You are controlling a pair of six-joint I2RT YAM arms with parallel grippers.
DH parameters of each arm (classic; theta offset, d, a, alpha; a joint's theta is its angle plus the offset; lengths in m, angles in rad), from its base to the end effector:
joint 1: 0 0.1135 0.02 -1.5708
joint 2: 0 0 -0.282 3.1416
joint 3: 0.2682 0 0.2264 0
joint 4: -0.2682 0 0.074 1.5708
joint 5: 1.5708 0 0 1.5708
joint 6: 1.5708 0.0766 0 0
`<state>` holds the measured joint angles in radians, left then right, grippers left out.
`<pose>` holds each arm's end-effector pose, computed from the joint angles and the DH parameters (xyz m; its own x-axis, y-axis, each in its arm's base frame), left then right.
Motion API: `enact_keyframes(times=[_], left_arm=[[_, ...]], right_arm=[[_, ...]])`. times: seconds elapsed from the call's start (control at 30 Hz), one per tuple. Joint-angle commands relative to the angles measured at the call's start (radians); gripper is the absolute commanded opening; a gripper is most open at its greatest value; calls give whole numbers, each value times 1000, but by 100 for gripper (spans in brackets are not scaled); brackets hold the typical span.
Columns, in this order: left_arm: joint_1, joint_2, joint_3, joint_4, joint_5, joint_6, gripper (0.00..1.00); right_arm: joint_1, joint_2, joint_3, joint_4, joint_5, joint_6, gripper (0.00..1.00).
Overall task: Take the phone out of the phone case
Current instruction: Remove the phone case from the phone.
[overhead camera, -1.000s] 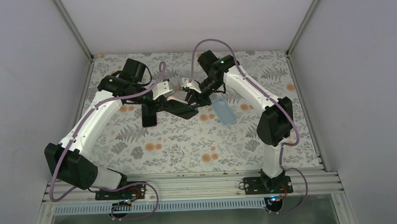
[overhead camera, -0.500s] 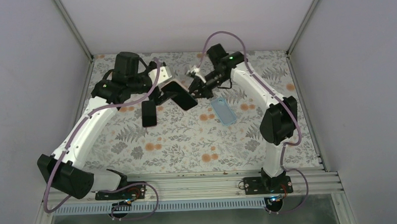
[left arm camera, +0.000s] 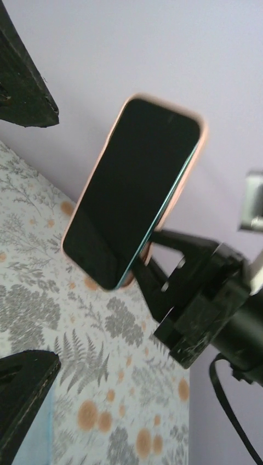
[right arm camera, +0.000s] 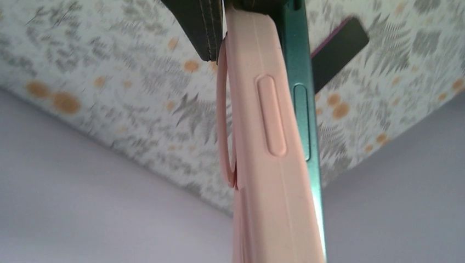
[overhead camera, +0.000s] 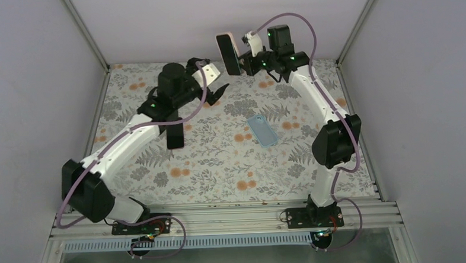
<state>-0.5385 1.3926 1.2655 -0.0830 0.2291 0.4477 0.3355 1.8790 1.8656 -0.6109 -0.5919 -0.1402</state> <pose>0.2825 -0.1890 0.3919 0.1374 0.4090 -0.9021 0.6996 0.6047 0.3807 0.3979 0.1840 0.3589 -0.4486 -0.2792 -0.8490 -0.7709 0.6015 0.2095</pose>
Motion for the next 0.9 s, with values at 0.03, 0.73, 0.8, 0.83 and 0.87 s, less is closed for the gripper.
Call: enact_keyframes(times=[0.03, 0.73, 0.8, 0.83, 0.87], left_arm=[[-46, 105, 35, 233, -197, -63, 100], [-69, 366, 200, 350, -255, -141, 100], [-68, 373, 205, 352, -263, -145, 100], [-68, 378, 208, 352, -271, -145, 100], [-68, 382, 210, 355, -280, -147, 100]], right_arm=[[21, 53, 171, 126, 101, 111, 3], [33, 83, 217, 162, 87, 130, 3], [33, 83, 215, 163, 83, 132, 3], [33, 83, 214, 164, 81, 135, 3], [34, 82, 213, 165, 80, 136, 3]])
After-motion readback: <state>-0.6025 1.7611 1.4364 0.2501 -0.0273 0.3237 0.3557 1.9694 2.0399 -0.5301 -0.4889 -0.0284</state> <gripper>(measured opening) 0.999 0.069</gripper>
